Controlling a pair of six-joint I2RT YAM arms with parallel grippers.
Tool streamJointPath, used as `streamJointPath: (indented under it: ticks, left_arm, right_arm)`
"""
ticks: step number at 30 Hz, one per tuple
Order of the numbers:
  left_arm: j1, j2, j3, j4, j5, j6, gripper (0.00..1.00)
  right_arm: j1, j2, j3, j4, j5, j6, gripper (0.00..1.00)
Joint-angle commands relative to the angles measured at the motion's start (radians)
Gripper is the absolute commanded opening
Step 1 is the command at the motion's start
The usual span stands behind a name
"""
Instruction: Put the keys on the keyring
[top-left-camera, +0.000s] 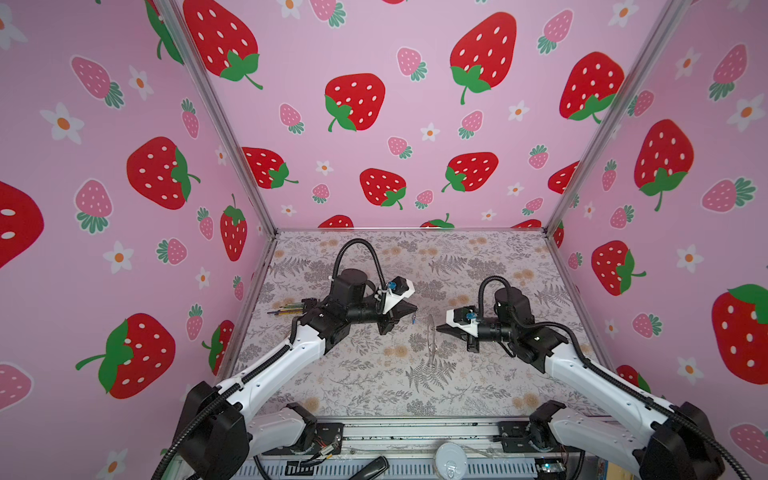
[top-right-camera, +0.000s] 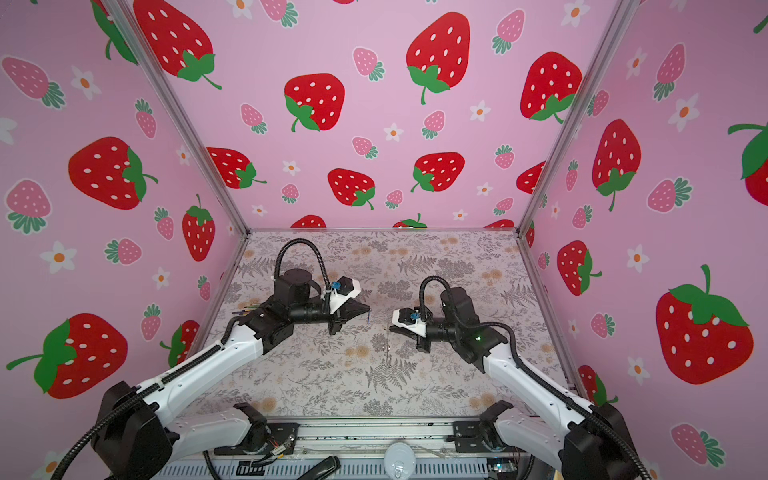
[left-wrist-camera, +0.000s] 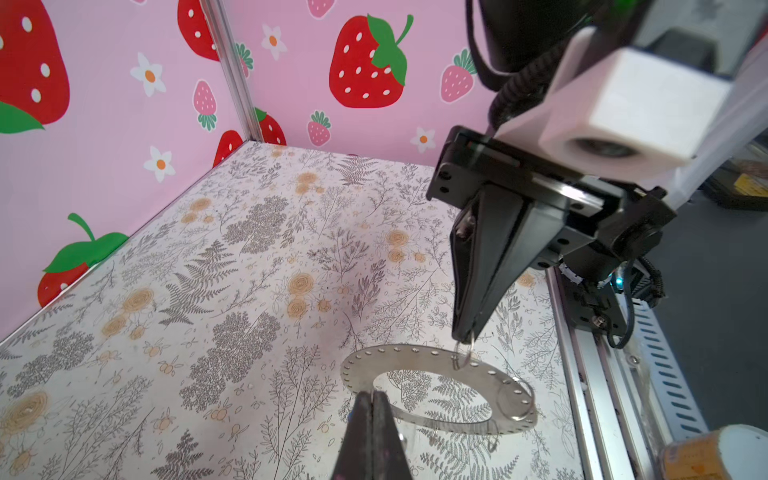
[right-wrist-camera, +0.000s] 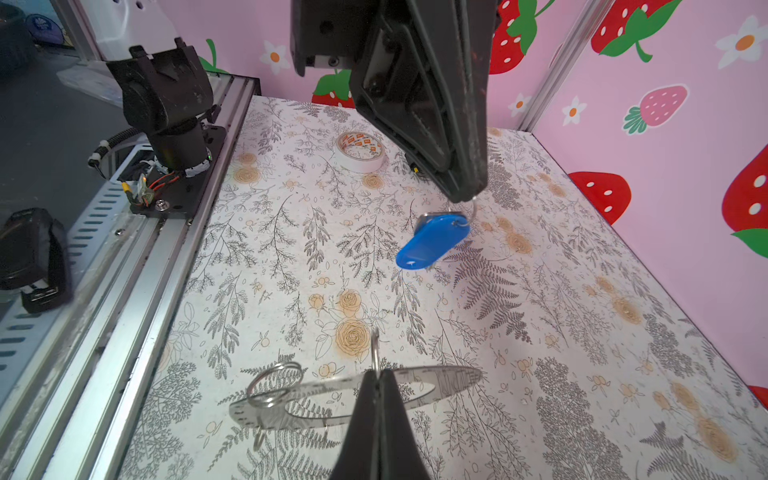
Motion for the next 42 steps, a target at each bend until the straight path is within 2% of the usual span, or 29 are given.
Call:
streamJointPath:
  ticks: [1,8,11,14,19,27,42]
  left_arm:
    - [-0.020,-0.032,-0.023,0.049,0.059,0.045,0.00]
    - [-0.080,-0.066,-0.028,0.008,0.017,0.181,0.00]
    - [-0.114,-0.071,-0.037,0.013,-0.014,0.237,0.00]
    - [-0.147,-0.075,-0.034,0.009,-0.050,0.309,0.00]
    - [-0.180,-0.083,-0.030,0.012,-0.076,0.408,0.00]
    - [-0.184,-0.087,-0.016,-0.019,-0.082,0.495,0.00]
    - [-0.198,-0.100,-0.023,-0.053,-0.111,0.551,0.00]
  right_arm:
    - [-0.005,0.014,0.039,0.019,-0.062,0.013,0.00]
    - [-0.001,-0.052,-0.040,0.126,-0.057,-0.106,0.00]
    - [0.000,-0.077,-0.068,0.132,-0.060,-0.205,0.00]
    - [0.001,-0.086,-0.076,0.144,-0.045,-0.232,0.00]
    - [0.000,-0.080,-0.059,0.147,-0.069,-0.226,0.00]
    - [0.000,-0.070,-0.043,0.152,-0.120,-0.162,0.00]
    - [0.000,-0.019,0.035,0.072,-0.179,-0.107,0.00]
